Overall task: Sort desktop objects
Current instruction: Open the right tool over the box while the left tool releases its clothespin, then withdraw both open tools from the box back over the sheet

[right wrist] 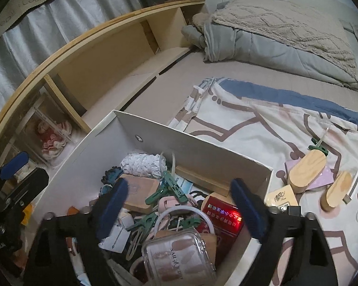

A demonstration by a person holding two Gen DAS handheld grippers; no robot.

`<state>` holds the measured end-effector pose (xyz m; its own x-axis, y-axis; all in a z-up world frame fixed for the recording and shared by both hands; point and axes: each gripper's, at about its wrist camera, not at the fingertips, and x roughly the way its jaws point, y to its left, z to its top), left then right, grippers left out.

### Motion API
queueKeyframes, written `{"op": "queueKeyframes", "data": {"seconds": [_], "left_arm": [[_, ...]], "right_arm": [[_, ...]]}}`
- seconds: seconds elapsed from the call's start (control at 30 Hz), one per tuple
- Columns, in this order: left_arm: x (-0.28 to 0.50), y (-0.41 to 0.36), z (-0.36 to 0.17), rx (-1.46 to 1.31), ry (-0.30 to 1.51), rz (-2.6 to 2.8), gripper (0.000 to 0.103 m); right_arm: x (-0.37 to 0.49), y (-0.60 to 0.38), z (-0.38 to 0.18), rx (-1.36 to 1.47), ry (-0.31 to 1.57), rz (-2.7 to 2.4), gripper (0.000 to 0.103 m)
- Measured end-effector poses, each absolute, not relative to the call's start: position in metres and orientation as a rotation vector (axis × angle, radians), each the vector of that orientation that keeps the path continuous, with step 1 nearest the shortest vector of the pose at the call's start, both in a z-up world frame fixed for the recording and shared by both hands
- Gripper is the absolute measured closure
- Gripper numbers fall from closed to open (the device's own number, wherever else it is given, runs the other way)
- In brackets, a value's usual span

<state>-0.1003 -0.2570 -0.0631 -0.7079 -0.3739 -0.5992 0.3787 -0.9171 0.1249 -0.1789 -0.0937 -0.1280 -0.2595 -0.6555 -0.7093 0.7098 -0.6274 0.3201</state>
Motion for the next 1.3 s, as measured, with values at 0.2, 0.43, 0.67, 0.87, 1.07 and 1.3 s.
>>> {"op": "queueKeyframes", "data": {"seconds": [0.2,0.43,0.67,0.87,1.07,1.3], "left_arm": [[-0.098,-0.25,-0.06,0.887,-0.002,-2.591,0.006],[-0.094,-0.247,-0.056,0.878,0.026,-2.61,0.006],[-0.089,-0.246,-0.049,0.863,0.075,-2.641,0.004],[-0.085,-0.247,-0.043,0.838,0.111,-2.641,0.0],[-0.087,-0.245,-0.038,0.842,0.13,-2.644,0.0],[-0.091,-0.23,-0.029,0.826,0.111,-2.671,0.0]], "right_arm": [[-0.175,-0.087,-0.121,1.044,0.111,-2.003,0.008],[-0.169,-0.074,-0.11,0.98,0.141,-2.045,0.0],[-0.165,-0.059,-0.1,0.946,0.141,-2.048,0.0],[-0.162,-0.045,-0.09,0.91,0.149,-2.064,0.0],[-0.159,-0.029,-0.073,0.862,0.173,-2.076,0.0],[-0.155,-0.001,-0.05,0.809,0.218,-2.099,0.0]]}}
